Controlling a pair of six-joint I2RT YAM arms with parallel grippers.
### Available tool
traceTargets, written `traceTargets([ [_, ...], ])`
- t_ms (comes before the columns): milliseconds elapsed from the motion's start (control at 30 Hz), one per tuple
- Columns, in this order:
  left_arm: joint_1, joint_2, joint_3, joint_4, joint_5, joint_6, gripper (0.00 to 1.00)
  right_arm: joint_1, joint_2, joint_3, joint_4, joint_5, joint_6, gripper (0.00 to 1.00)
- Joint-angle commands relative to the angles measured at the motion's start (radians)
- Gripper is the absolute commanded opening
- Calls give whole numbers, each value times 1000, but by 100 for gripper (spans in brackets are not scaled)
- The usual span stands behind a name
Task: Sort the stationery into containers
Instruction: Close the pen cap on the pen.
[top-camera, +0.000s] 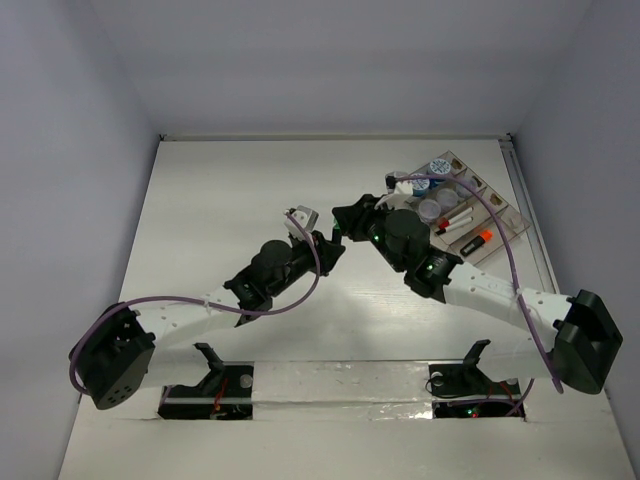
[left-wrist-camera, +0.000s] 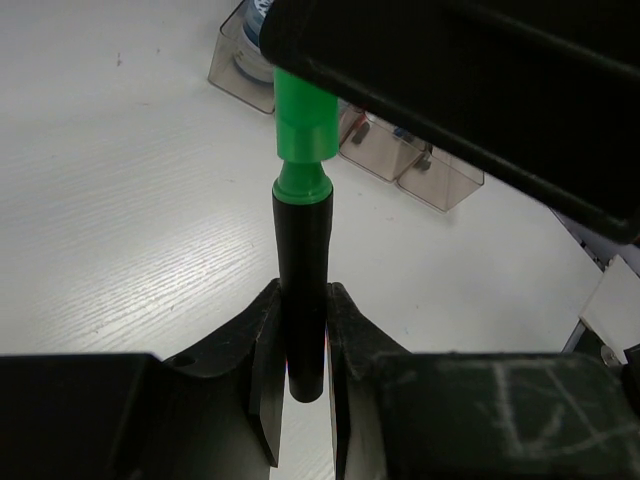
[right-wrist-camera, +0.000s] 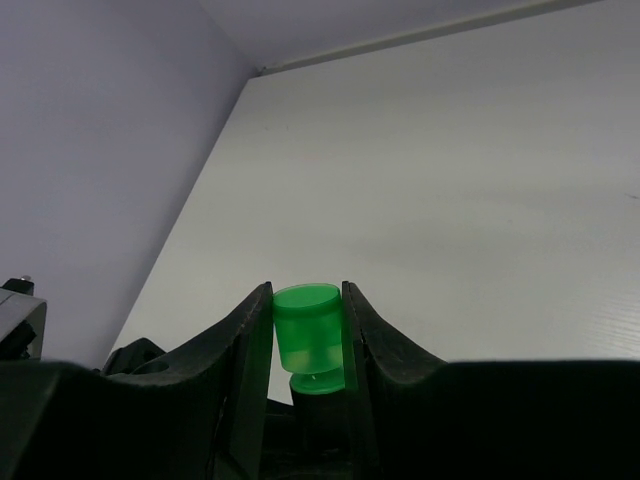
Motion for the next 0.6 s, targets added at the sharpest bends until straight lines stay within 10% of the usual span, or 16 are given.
traceTargets([
  [0,-5,-19,54,48,-31,24,0,17,-23,-12,54,27,10,0],
  [567,-5,-31,100,45,-71,59,0,54,4,-42,59,35,29,0],
])
